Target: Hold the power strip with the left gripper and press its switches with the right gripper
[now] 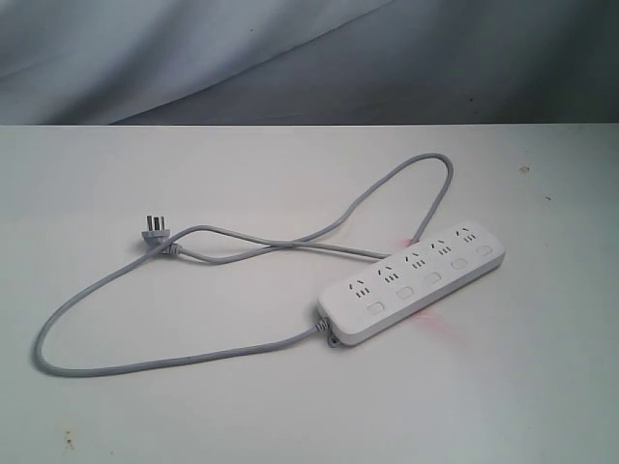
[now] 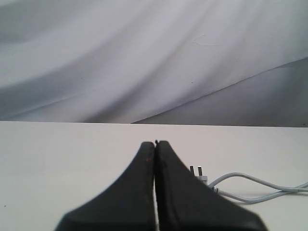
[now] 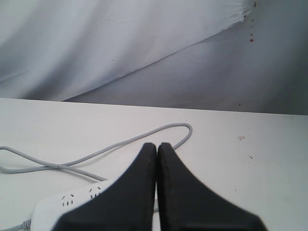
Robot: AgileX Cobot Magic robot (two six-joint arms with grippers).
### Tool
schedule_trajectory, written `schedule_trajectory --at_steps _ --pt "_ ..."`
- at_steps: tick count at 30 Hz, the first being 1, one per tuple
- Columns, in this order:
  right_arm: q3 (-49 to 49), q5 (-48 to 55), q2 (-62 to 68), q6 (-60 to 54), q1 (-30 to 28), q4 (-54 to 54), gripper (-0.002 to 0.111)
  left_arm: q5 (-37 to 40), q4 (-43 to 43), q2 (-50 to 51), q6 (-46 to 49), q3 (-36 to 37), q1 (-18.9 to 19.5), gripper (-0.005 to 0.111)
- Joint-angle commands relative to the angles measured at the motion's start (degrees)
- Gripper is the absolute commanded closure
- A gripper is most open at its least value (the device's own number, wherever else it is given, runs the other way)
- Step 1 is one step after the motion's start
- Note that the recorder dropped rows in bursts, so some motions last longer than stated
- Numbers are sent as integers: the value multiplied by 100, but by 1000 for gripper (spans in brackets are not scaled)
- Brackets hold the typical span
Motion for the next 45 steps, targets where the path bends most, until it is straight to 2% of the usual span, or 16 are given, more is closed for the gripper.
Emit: schedule_trajectory --at_steps 1,5,17,22,29,37,45 --pt "12 -66 -58 -27 -50 5 108 -14 -24 -29 16 28 22 107" --pt "12 -67 -422 -48 -168 -14 108 -14 -24 -29 16 28 22 107" --pt "12 902 -1410 -783 -1961 -211 108 -14 -24 -29 16 28 22 107" --pt "12 1043 -1796 -1082 -2434 -211 108 -14 -24 -29 16 28 22 107" --pt "28 1396 -1998 -1082 -2518 -278 108 -14 -24 -29 16 28 22 107" --pt "626 926 -1998 -922 -2506 -256 108 -14 -24 -29 16 28 22 107" --pt "626 997 -1998 -922 -2493 -154 108 -14 -24 -29 16 28 22 107"
